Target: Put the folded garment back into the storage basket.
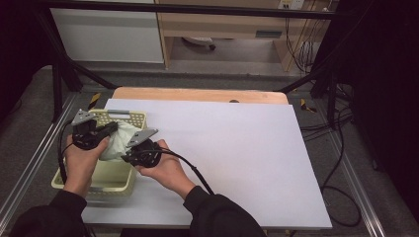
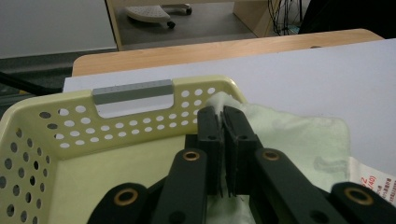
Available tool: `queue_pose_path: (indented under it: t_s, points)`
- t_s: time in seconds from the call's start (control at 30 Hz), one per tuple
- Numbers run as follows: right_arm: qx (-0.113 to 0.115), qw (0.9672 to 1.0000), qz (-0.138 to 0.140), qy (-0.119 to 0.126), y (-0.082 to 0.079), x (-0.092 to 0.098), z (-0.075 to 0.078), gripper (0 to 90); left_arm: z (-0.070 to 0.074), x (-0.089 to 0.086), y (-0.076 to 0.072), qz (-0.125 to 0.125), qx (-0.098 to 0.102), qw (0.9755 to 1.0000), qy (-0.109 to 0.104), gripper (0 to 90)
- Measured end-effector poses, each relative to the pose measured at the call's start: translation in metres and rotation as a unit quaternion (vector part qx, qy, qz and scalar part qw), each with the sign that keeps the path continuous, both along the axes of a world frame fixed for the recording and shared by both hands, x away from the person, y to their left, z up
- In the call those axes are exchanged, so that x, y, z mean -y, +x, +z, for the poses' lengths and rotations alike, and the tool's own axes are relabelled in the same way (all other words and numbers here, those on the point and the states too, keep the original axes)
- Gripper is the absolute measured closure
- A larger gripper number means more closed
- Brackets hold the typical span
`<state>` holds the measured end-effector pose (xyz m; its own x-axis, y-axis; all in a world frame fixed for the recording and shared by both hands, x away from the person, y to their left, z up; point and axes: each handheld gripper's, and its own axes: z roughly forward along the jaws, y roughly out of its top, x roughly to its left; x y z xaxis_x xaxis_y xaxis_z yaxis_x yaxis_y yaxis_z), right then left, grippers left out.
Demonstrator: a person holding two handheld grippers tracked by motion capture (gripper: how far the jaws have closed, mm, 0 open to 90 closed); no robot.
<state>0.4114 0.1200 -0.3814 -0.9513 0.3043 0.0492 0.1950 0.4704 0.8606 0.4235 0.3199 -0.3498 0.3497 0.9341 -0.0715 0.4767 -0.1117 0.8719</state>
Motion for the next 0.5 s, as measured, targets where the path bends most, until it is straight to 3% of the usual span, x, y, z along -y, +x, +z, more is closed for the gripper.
queue_pose_path:
  t_s: [0.5]
  points:
    - [-0.002,1.0000,0.002,-0.006,-0.0008,-0.0037,-0.0030,86.2,-0.0059,-0.0042,-0.0027,0.012,-0.001,0.9999,0.002,86.5]
